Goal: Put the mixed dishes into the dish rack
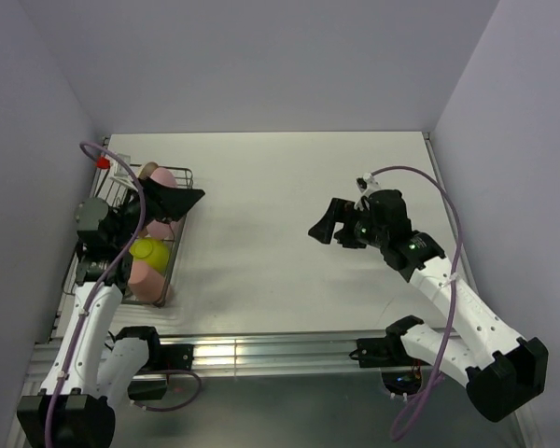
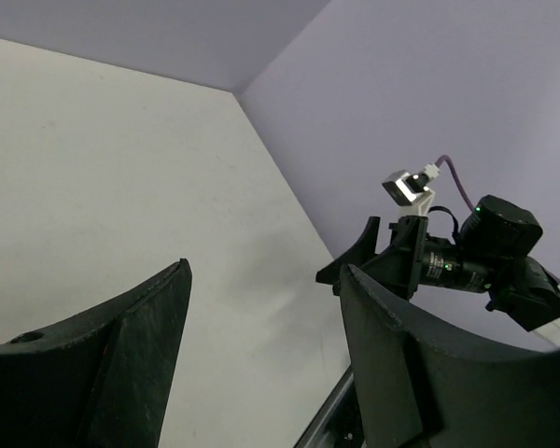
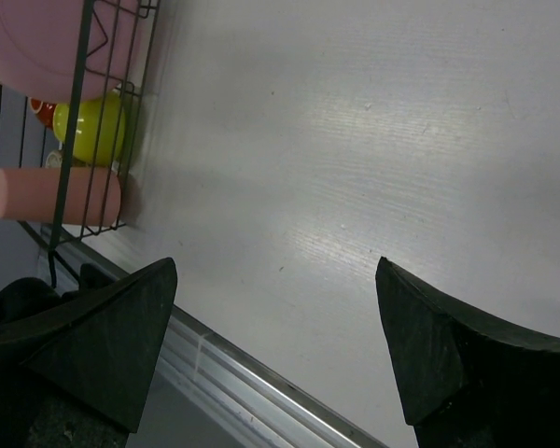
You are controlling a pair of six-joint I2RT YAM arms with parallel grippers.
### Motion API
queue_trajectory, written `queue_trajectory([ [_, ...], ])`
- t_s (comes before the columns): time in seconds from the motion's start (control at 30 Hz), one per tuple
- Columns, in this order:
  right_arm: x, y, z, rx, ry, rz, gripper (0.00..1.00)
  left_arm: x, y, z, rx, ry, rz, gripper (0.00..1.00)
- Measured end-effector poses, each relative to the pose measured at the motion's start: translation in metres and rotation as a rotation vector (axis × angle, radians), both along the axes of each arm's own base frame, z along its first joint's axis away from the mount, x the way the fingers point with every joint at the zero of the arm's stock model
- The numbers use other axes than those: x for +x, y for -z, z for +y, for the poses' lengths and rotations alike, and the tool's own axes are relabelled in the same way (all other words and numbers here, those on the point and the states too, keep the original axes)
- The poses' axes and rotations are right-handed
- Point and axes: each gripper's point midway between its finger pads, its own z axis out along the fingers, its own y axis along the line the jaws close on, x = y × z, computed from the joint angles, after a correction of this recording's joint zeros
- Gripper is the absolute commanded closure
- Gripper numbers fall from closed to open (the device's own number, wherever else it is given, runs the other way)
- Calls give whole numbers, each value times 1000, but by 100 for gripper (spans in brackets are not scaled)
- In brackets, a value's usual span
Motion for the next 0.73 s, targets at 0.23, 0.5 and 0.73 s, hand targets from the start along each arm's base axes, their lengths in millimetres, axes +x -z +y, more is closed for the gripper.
queue_trajectory([
  [0.23,-8,16,12,68,-52,13,5,-18,12,-31,-70,122,36,28],
  [0.5,-23,37,23,181,-96,30,4,-42,14,-67,-83,283,30,27],
  [0.73,-27,48,31,257,-113,37,5,-60,49,-85,-124,378,112,26],
])
